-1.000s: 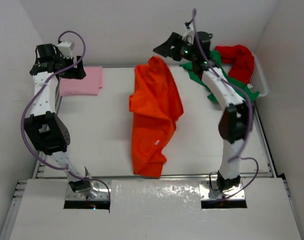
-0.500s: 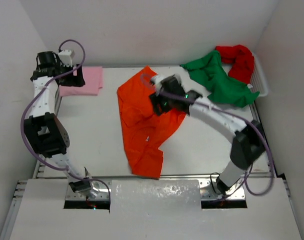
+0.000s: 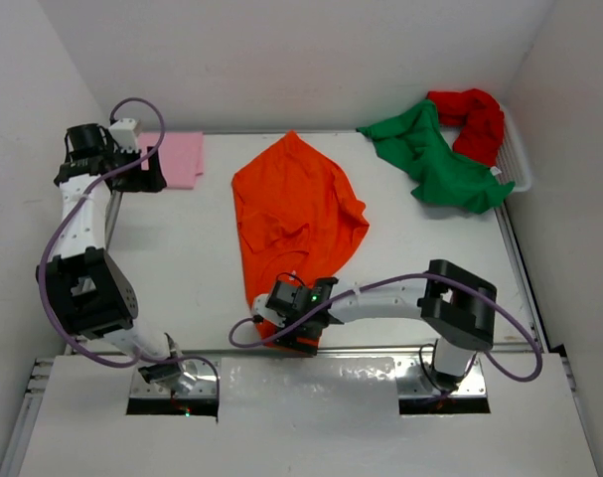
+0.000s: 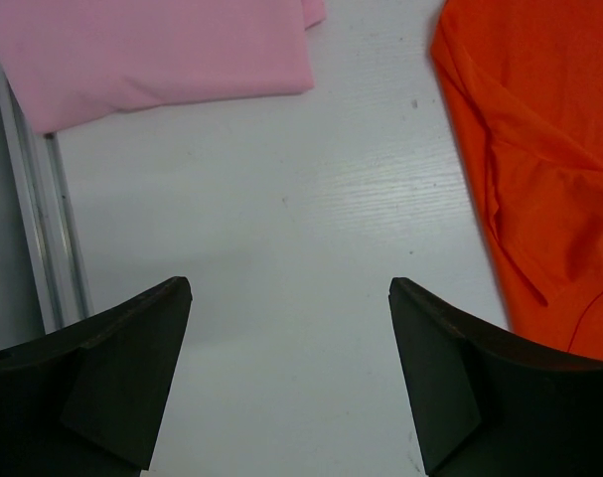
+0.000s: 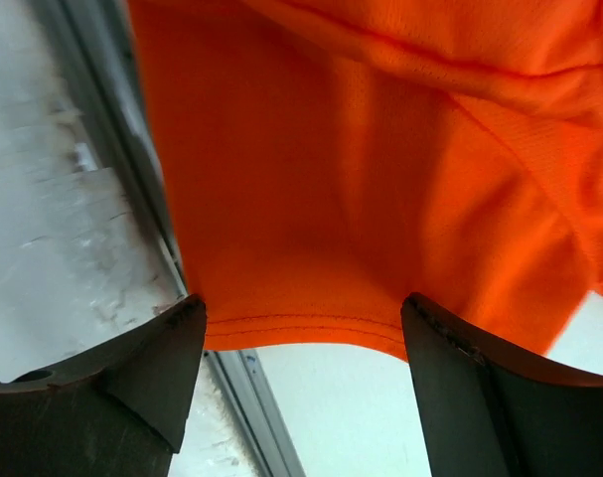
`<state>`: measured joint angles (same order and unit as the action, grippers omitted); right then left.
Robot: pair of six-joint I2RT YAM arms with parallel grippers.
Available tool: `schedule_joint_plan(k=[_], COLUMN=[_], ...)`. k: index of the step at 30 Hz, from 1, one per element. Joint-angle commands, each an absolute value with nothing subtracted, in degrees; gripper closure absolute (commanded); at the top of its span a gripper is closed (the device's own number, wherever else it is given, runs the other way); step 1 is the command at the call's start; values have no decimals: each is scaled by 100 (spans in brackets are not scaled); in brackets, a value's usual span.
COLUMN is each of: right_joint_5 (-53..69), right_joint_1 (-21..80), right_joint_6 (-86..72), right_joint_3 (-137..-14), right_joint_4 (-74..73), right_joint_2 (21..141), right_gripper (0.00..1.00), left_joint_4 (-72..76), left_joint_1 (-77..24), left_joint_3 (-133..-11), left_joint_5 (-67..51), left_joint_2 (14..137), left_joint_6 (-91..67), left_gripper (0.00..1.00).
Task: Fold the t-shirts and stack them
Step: Flatten out the tshirt
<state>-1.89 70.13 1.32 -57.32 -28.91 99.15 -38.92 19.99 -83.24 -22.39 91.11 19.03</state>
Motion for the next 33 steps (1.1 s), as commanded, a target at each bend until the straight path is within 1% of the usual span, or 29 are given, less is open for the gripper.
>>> schedule_joint_plan(k=[1, 4, 5, 6, 7, 9, 11, 12, 13, 16, 17, 19, 21, 22, 24, 25, 27, 28, 29, 30, 31, 33], right_joint_5=[-509, -833, -931, -1019, -1150, -1152, -1064, -1055, -1037, -766, -669, -213, 358, 569, 1263, 1509, 2202, 2302, 2346, 2347, 2312, 2215], right_joint_1=[7022, 7014, 7014, 7014, 7014, 7005, 7005, 6996, 6996, 6961, 6909, 6803, 6584, 6400, 6171, 6039, 5583, 5259, 5082, 4889, 4460, 3984], right_joint_6=[-174, -439, -483, -544, -571, -545, -475, -388, -335, -71, -44, -35, -131, -297, -570, -763, -1570, -2269, -2642, -2976, -3615, -4103], right_joint_3=[-5695, -5836, -5845, -5836, -5819, -5836, -5915, -6089, -6230, -6994, -7466, -7978, -8777, -9442, -10227, -11074, -11932, -12588, -12830, -12954, -12894, -12518], right_joint_4=[-2444, -2338, -2320, -2312, -2268, -2233, -2224, -2250, -2311, -2618, -2793, -2891, -2927, -2953, -2971, -2875, -2577, -1992, -1647, -1287, -518, 103], right_joint_2=[10124, 10581, 10660, 10792, 10828, 10863, 10855, 10863, 10872, 10986, 11073, 11153, 11276, 11424, 11636, 11767, 12163, 12260, 12313, 12253, 12139, 11534], right_gripper=[24, 29, 38, 44, 56, 67, 80, 96, 100, 100, 100, 100, 100, 100, 100, 100, 100, 100, 100, 100, 100, 100], left_joint_4=[-3656, -3665, -3691, -3700, -3700, -3700, -3700, -3700, -3709, -3726, -3718, -3726, -3718, -3718, -3735, -3727, -3735, -3744, -3770, -3797, -3840, -3876], left_joint_1=[2039, 2057, 2057, 2057, 2074, 2083, 2092, 2092, 2092, 2100, 2101, 2101, 2109, 2109, 2162, 2188, 2354, 2399, 2426, 2469, 2470, 2470], left_joint_3=[-8113, -8016, -8016, -8016, -7998, -7981, -7980, -7989, -7989, -7946, -7937, -7937, -7989, -8033, -8216, -8296, -8568, -8674, -8779, -9006, -9104, -9395], left_joint_5=[-2364, -2364, -2356, -2347, -2338, -2347, -2355, -2364, -2364, -2355, -2338, -2320, -2277, -2242, -2101, -2048, -2021, -2030, -2091, -2135, -2171, -2372], left_joint_2=[8658, 8587, 8587, 8570, 8561, 8534, 8517, 8508, 8499, 8455, 8438, 8420, 8446, 8464, 8543, 8586, 8692, 8718, 8788, 8824, 8850, 8903], left_joint_6=[1934, 1969, 1986, 2004, 2013, 2004, 2004, 2004, 2004, 2065, 2083, 2092, 2109, 2101, 2066, 1970, 1864, 1741, 1705, 1670, 1626, 1573], left_gripper=[21, 21, 21, 21, 21, 21, 21, 21, 21, 21, 21, 21, 21, 21, 21, 21, 21, 21, 21, 21, 21, 21])
